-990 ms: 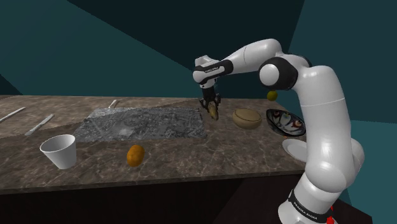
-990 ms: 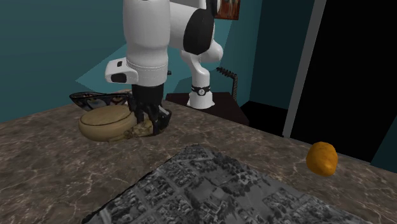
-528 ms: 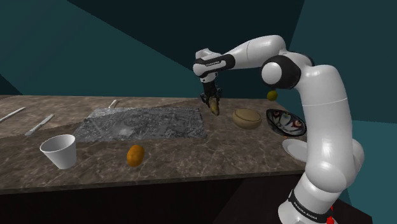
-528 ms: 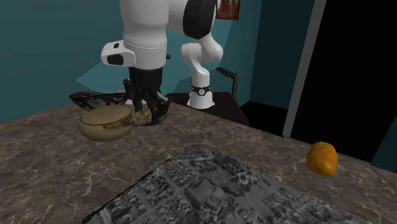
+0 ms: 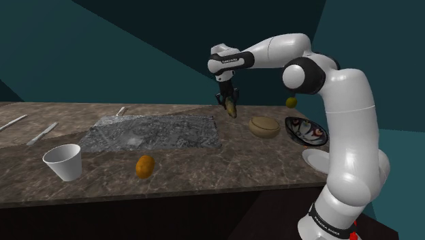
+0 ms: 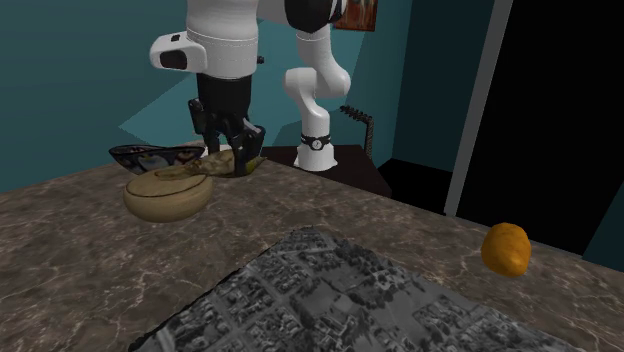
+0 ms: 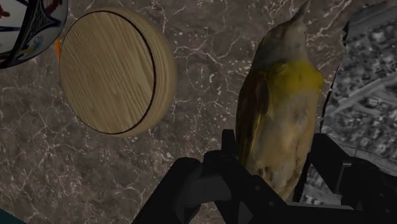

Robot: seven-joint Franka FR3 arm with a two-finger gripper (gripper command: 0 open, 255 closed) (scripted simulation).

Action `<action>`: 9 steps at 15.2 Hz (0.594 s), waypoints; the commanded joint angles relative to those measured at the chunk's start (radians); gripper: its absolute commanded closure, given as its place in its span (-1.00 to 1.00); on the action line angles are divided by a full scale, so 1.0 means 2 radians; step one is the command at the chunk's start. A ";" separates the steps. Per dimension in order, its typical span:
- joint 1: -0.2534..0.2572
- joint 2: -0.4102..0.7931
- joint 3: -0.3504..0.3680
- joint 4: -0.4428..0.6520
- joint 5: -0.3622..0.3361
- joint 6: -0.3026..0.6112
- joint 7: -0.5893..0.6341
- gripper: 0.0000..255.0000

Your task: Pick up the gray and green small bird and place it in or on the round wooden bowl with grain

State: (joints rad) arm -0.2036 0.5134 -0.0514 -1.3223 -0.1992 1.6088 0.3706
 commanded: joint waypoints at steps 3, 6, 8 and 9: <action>-0.022 -0.043 -0.010 -0.061 -0.005 0.025 -0.027 1.00; -0.040 -0.073 -0.020 -0.106 -0.010 0.045 -0.050 1.00; -0.052 -0.091 -0.027 -0.132 -0.013 0.057 -0.066 1.00; -0.058 -0.099 -0.031 -0.143 -0.015 0.063 -0.075 1.00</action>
State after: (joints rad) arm -0.3060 0.3375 -0.1046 -1.5746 -0.2246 1.7185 0.2397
